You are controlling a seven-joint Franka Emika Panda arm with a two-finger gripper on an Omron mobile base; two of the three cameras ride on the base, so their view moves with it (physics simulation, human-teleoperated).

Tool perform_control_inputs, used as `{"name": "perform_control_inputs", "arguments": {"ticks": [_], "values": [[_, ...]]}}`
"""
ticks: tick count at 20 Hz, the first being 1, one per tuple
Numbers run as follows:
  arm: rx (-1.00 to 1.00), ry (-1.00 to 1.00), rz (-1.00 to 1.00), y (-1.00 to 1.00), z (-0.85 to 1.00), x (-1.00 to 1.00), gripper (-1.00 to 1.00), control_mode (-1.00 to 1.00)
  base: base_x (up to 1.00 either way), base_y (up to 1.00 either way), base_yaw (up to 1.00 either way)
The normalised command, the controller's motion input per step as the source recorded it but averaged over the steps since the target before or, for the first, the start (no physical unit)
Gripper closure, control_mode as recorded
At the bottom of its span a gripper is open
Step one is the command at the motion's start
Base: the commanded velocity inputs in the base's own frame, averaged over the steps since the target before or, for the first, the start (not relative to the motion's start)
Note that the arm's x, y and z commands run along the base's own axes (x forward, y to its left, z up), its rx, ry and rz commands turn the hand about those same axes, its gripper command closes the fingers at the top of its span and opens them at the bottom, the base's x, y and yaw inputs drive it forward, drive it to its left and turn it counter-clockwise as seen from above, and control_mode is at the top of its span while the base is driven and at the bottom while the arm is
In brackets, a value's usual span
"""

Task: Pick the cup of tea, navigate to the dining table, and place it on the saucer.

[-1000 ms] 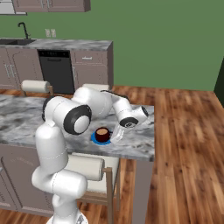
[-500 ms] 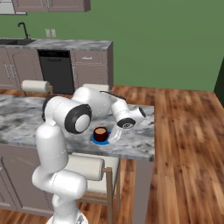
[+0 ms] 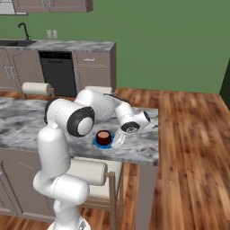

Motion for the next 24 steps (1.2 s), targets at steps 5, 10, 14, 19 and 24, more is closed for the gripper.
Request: {"name": "perform_control_inputs", "arguments": {"ticks": [5, 10, 14, 19, 24], "values": [[0.02, 0.00, 0.00, 0.00, 0.19, -0.17, -1.00, -1.00, 0.00, 0.00, 0.00], [0.01, 0.00, 0.00, 0.00, 0.37, -0.19, -1.00, -1.00, 0.00, 0.00, 0.00], [0.00, -0.03, 0.00, 0.00, 0.50, -0.23, -1.00, -1.00, 0.00, 0.00, 0.00], [0.00, -0.02, 0.00, 0.00, 0.59, -0.34, -1.00, -1.00, 0.00, 0.00, 0.00], [0.00, 0.00, 0.00, 0.00, 0.60, -0.49, -1.00, -1.00, 0.00, 0.00, 0.00]]}}
